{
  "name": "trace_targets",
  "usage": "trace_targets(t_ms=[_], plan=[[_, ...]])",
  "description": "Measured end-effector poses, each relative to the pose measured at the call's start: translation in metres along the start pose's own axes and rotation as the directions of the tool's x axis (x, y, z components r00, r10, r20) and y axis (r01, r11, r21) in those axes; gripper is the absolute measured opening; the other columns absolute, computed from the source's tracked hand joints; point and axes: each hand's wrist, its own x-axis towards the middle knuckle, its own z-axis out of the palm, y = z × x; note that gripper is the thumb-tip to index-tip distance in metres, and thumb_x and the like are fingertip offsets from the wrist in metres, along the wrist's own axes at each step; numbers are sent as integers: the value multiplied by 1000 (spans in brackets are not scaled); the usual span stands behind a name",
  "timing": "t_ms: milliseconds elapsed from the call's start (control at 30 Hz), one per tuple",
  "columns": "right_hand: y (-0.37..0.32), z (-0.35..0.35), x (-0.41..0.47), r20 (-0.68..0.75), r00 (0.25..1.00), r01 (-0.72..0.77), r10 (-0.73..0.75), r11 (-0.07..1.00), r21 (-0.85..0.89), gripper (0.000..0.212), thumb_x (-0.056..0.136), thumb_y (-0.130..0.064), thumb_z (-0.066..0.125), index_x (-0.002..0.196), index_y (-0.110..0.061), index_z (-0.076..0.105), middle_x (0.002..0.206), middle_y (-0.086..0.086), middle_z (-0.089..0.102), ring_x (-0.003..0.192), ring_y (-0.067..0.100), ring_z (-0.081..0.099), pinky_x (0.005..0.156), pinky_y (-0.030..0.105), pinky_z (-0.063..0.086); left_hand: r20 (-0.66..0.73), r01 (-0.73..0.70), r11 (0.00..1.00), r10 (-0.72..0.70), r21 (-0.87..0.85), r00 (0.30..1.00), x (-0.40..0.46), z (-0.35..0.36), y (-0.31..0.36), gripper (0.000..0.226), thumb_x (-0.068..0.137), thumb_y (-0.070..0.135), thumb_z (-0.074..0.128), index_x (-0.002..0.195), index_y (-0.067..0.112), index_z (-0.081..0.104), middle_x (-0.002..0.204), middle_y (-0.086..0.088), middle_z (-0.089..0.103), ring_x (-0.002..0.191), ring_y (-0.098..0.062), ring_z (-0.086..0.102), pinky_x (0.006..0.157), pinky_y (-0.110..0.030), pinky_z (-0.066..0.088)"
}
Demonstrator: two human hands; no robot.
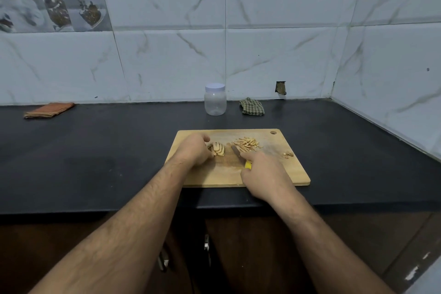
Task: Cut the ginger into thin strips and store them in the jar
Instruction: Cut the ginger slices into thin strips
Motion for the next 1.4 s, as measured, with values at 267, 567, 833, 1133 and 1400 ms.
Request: trace_targets(t_ms=[267,567,833,1133,1400], plan=[[-13,18,24,43,999,-27,22,995,100,64,82,-8,44,143,-27,50,110,9,71,93,28,66,80,39,59,31,25,992,-29,122,999,10,-9,2,28,92,16,65,119,10,66,108,-9,68,96,-27,67,88,-39,56],[-5,23,24,-36,999,21,-19,998,66,55,90,-15,51,144,-22,51,141,0,57,127,21,51,102,32,44,-130,113,982,-94,152,987,22,2,5,15,89,26,65,98,17,72,89,0,69,81,-20,65,75,-34,59],[-4,25,23,-65,998,26,-21,997,74,53,92,-18,53,145,-24,50,141,-2,56,126,20,52,101,32,44,-71,117,989,-111,87,991,20,-1,5,20,88,26,60,78,10,64,69,-1,58,65,-18,56,52,-26,41],[-5,24,19,-64,998,13,-6,995,101,53,91,-17,52,144,-25,51,137,-2,59,122,21,54,99,34,48,41,152,939,-147,-308,988,12,-18,-5,20,90,25,63,86,6,66,91,-7,60,71,-18,52,59,-29,39],[3,13,3,-67,998,-5,15,989,150,58,86,-8,46,140,-31,51,112,-4,65,88,27,68,75,44,59,192,102,975,-64,-195,979,-28,3,26,25,87,24,62,65,17,54,61,-1,48,54,-16,38,49,-25,28]])
